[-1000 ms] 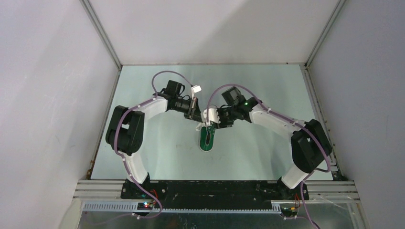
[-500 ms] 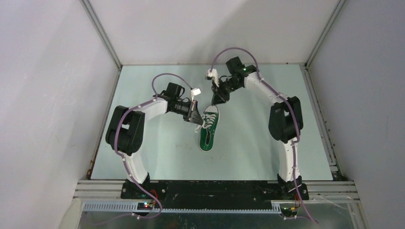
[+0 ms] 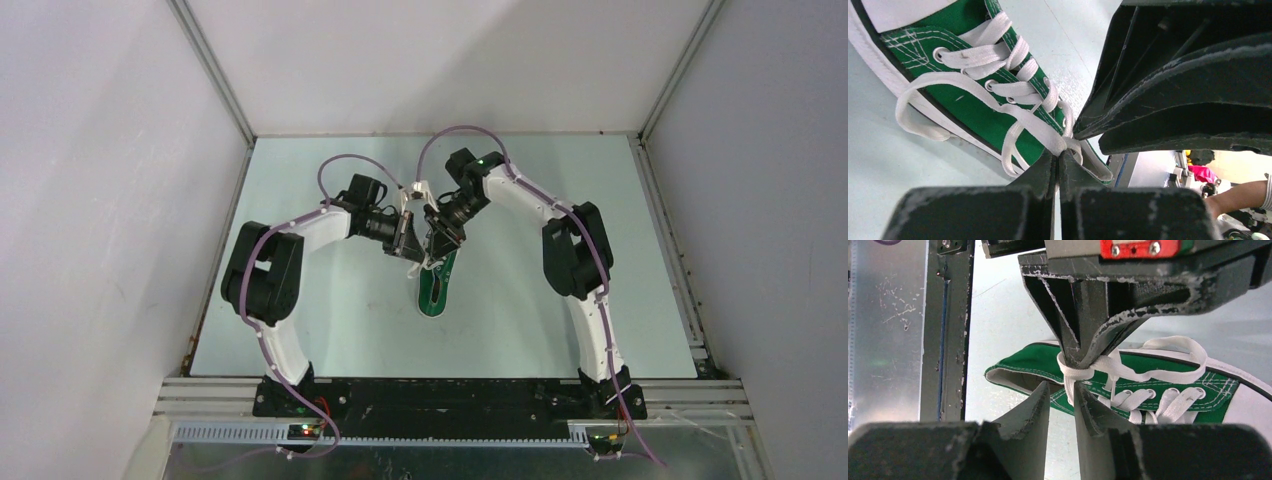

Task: Tie the shoes
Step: Cross the shoelace with the shoelace.

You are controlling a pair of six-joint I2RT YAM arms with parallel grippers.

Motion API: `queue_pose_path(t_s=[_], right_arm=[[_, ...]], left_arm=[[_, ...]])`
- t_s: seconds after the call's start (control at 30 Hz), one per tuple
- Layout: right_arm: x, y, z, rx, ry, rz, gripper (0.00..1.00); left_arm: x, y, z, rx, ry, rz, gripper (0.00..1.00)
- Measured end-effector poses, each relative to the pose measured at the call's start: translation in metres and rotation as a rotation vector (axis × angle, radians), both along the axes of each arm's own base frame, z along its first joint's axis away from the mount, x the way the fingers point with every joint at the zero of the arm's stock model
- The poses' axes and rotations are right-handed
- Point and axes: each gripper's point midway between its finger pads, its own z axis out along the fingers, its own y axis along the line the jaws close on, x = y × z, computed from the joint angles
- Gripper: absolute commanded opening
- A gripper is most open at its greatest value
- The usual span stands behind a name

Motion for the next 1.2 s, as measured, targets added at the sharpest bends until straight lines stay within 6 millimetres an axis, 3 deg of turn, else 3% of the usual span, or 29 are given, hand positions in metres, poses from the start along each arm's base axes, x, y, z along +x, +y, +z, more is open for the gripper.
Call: queue_pose_path(t_s=[0.8, 1.2], right_arm=[[0.021, 0.012, -0.019, -0.016, -0.031, -0.050, 0.28], [0.021, 0.014, -0.032, -0.024, -0.054, -0.041, 0.25]], left_arm=[[0.011, 0.009, -0.003, 0.022, 0.012, 0.059, 0.00], [0.005, 0.014, -0.013, 0.056, 0.037, 0.072, 0.00]])
